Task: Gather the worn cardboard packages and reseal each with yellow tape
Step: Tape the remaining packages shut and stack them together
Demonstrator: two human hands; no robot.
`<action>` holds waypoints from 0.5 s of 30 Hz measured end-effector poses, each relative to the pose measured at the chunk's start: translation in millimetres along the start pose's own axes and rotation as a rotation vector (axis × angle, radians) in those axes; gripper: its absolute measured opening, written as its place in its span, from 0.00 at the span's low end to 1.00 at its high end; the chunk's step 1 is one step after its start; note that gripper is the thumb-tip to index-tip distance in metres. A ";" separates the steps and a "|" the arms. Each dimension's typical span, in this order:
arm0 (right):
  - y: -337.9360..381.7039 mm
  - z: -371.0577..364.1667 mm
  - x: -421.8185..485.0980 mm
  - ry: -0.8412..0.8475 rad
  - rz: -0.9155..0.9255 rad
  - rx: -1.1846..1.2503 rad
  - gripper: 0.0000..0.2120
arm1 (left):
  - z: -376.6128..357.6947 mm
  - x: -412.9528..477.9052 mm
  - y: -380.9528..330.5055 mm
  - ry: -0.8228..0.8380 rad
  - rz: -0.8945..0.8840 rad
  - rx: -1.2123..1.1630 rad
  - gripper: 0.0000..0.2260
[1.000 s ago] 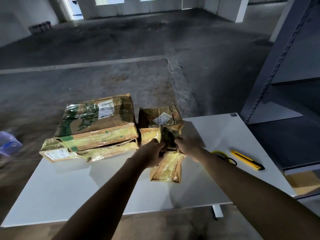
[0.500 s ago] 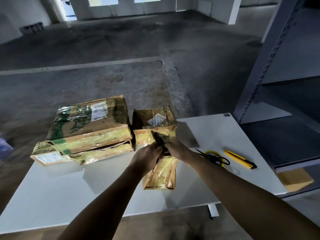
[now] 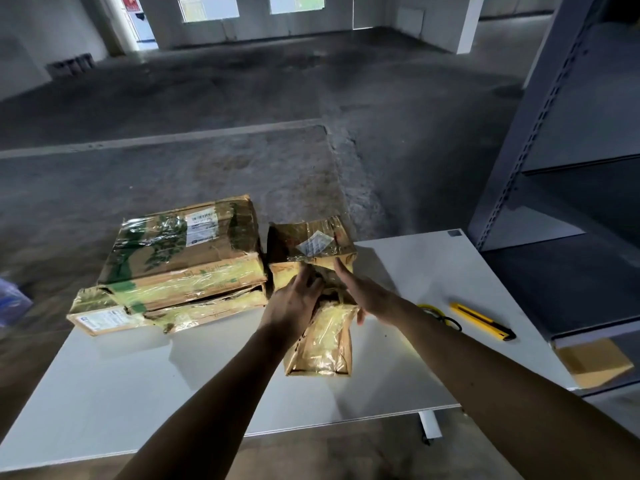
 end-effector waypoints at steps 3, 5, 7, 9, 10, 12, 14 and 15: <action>2.6 0.8 -2.7 -0.025 0.100 0.053 0.36 | 4.9 7.0 8.0 -0.044 0.033 -0.008 0.19; -1.3 1.3 -3.8 -0.087 0.224 0.066 0.28 | 9.5 9.7 14.6 -0.097 0.046 -0.046 0.14; -6.1 1.2 -3.9 -0.098 0.303 0.062 0.21 | 12.3 8.3 17.9 -0.121 0.066 -0.095 0.14; -9.9 0.9 -2.8 -0.087 0.296 0.047 0.26 | 13.6 5.1 16.4 -0.131 0.066 -0.127 0.16; -11.7 0.7 -1.3 -0.084 0.278 0.036 0.28 | 14.1 4.0 15.1 -0.140 0.051 -0.132 0.18; -12.1 -0.5 -2.7 -0.057 0.262 -0.018 0.30 | 16.4 2.2 12.9 -0.153 0.022 -0.138 0.21; -11.7 -1.4 -6.1 -0.027 0.258 -0.068 0.30 | 17.2 0.9 13.5 -0.180 0.016 -0.139 0.22; -11.7 -1.9 -7.5 -0.020 0.262 -0.061 0.30 | 16.0 -0.5 15.1 -0.187 0.029 -0.144 0.21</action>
Point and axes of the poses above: each hand's wrist, its own x-axis towards the middle knuckle, its own z-axis out of the back of the hand, y = z × x, the point moved 2 cm from there along x, towards the middle knuckle, and after that the axes turned 6 degrees about x, right-handed, at the moved point
